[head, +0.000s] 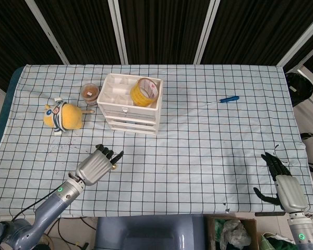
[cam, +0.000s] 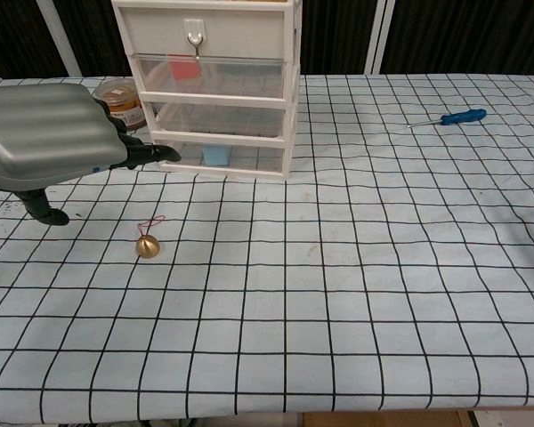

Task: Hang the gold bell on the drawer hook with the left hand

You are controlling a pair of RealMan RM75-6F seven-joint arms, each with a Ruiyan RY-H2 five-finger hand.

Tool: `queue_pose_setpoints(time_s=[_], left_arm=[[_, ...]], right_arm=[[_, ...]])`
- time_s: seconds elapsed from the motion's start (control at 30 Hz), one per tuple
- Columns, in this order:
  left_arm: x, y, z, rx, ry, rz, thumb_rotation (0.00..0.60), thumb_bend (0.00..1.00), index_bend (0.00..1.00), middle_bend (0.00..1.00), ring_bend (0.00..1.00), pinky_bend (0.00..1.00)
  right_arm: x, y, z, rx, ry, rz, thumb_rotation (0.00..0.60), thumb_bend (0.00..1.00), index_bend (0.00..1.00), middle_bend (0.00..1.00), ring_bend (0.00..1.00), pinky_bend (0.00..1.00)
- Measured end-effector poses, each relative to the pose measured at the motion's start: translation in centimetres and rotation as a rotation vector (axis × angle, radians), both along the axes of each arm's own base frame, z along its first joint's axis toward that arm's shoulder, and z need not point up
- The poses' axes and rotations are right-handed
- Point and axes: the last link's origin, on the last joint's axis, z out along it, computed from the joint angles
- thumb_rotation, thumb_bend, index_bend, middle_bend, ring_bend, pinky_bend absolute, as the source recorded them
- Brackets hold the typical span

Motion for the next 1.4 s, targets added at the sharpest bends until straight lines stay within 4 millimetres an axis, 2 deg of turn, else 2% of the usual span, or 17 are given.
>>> queue_pose_setpoints(time_s=[0.37, 0.53, 0.77, 0.83, 0.87, 0.93, 1.0, 1.1, 1.2, 1.4], left_arm=[[0.2, 0.0, 0.0, -0.002, 0.011, 0.0, 0.6, 0.01, 0.06, 0.31, 0.3, 0.37], [0.2, 0.0, -0.1, -0.005, 0.011, -0.001, 0.6, 0.01, 0.04, 0.31, 0.3, 0.37], [0.0, 0.2, -0.4, -0.006, 0.021, 0.007, 0.6, 0.01, 0.08, 0.34, 0.31, 0.38], [0.0, 0.3, -0.5, -0.006, 0.025, 0.013, 0.6, 0.01, 0.09, 0.39, 0.35, 0.41], [0.0, 0.4, -0.6, -0.006, 0.027, 0.014, 0.6, 0.01, 0.09, 0.44, 0.41, 0.45], [0.0, 0.6, -0.8, -0.006, 0.028, 0.012, 0.6, 0.01, 0.09, 0.57, 0.54, 0.54], [0.1, 0.7, -1.1, -0.007, 0.03, 0.01, 0.6, 0.02, 0.12, 0.74, 0.71, 0.69], [0.1, 1.0, -1.9, -0.018, 0.033, 0.016, 0.6, 0.02, 0.2, 0.9, 0.87, 0.86], [0.1, 1.3, -2.7, -0.028, 0.039, 0.012, 0.6, 0.03, 0.25, 0.99, 0.96, 0.94], [-0.1, 1.7, -4.2, -0.049, 0.056, 0.024, 0.6, 0.04, 0.3, 1.0, 1.0, 0.98]], right_arm=[[0.0, 0.0, 0.0, 0.001, 0.0, -0.001, 0.6, 0.23, 0.0, 0.0, 0.0, 0.13], [0.0, 0.0, 0.1, -0.003, 0.0, 0.001, 0.6, 0.23, 0.0, 0.0, 0.0, 0.13], [0.0, 0.0, 0.0, -0.001, 0.0, 0.0, 0.6, 0.23, 0.0, 0.0, 0.0, 0.13], [0.0, 0.0, 0.0, -0.002, -0.002, -0.001, 0.6, 0.23, 0.0, 0.0, 0.0, 0.13], [0.0, 0.0, 0.1, -0.003, -0.003, -0.002, 0.6, 0.23, 0.0, 0.0, 0.0, 0.13], [0.0, 0.0, 0.1, -0.003, -0.005, -0.003, 0.6, 0.23, 0.0, 0.0, 0.0, 0.13], [0.0, 0.0, 0.0, 0.0, -0.006, -0.004, 0.6, 0.23, 0.0, 0.0, 0.0, 0.13], [0.1, 0.0, 0.1, -0.003, -0.009, -0.002, 0.6, 0.23, 0.0, 0.0, 0.0, 0.13], [0.1, 0.0, 0.1, -0.006, -0.011, 0.0, 0.6, 0.23, 0.0, 0.0, 0.0, 0.13], [0.0, 0.0, 0.1, -0.005, -0.013, -0.003, 0.6, 0.23, 0.0, 0.0, 0.0, 0.13]])
